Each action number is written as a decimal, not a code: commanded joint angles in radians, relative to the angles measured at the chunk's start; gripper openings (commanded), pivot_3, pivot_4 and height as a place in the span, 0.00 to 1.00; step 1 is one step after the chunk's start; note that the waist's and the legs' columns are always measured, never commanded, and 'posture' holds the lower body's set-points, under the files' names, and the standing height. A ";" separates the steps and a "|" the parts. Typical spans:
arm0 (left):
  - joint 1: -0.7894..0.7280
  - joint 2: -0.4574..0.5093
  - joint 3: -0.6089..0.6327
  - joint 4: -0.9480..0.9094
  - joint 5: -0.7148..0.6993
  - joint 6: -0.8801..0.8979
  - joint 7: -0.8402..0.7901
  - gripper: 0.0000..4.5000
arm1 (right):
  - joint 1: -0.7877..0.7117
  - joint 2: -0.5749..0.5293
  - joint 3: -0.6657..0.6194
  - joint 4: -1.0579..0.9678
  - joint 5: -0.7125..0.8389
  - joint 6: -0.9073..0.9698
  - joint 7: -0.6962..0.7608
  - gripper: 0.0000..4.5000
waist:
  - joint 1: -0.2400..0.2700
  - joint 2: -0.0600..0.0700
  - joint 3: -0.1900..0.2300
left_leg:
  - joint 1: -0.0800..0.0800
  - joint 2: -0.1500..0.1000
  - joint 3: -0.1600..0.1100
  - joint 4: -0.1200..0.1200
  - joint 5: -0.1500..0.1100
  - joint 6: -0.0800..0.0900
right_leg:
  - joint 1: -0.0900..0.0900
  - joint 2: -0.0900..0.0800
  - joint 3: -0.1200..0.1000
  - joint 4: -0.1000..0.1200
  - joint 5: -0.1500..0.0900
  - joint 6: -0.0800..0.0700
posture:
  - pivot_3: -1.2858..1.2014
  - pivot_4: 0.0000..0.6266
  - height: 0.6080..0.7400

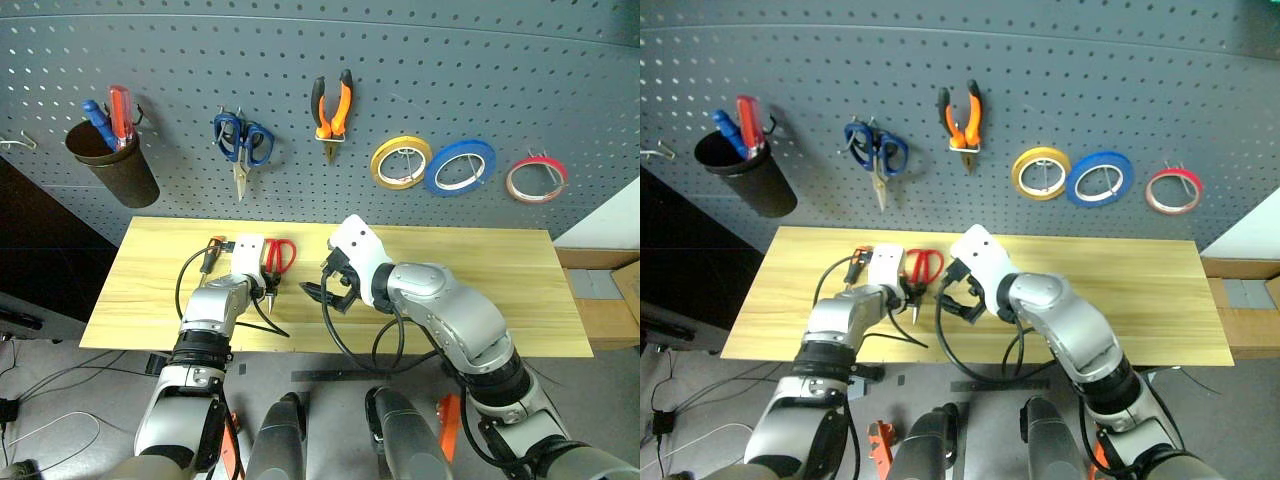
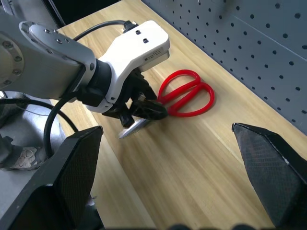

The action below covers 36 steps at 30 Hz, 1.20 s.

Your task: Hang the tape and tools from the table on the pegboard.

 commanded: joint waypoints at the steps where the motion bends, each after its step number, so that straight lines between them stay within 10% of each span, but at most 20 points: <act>1: 0.043 -0.006 0.015 -0.030 -0.005 -0.002 -0.003 0.24 | -0.028 -0.008 -0.012 -0.059 0.019 -0.007 0.008 1.00 | -0.001 0.000 0.000 | 0.000 0.000 0.000 0.000 0.000 0.000 | 0.000 0.000 0.000 0.000 0.000 0.000 | 0.48 0.42 1.00; 10: 0.166 0.006 0.050 -0.231 -0.057 -0.031 -0.076 0.24 | -0.036 -0.064 -0.052 -0.092 0.019 -0.004 -0.006 1.00 | -0.004 0.000 0.000 | 0.000 0.001 0.000 0.000 0.000 0.000 | 0.000 -0.001 0.000 0.000 0.000 0.000 | 0.48 0.43 1.00; 26: 0.541 0.156 0.067 -0.756 0.057 -0.629 -0.159 0.24 | 0.016 -0.201 -0.213 -0.308 0.203 -0.166 0.139 1.00 | -0.005 0.000 0.000 | 0.000 0.004 0.000 -0.001 0.000 0.000 | 0.001 -0.002 0.001 -0.002 0.000 0.000 | 0.48 0.44 1.00; 36: 0.465 0.232 0.164 -0.767 0.125 -0.785 -0.114 0.24 | 0.011 -0.227 -0.229 -0.270 0.234 -0.250 0.158 1.00 | 0.001 0.000 0.000 | 0.000 0.002 0.000 -0.001 0.000 0.000 | 0.001 -0.001 0.000 -0.002 0.000 0.000 | 0.49 0.42 1.00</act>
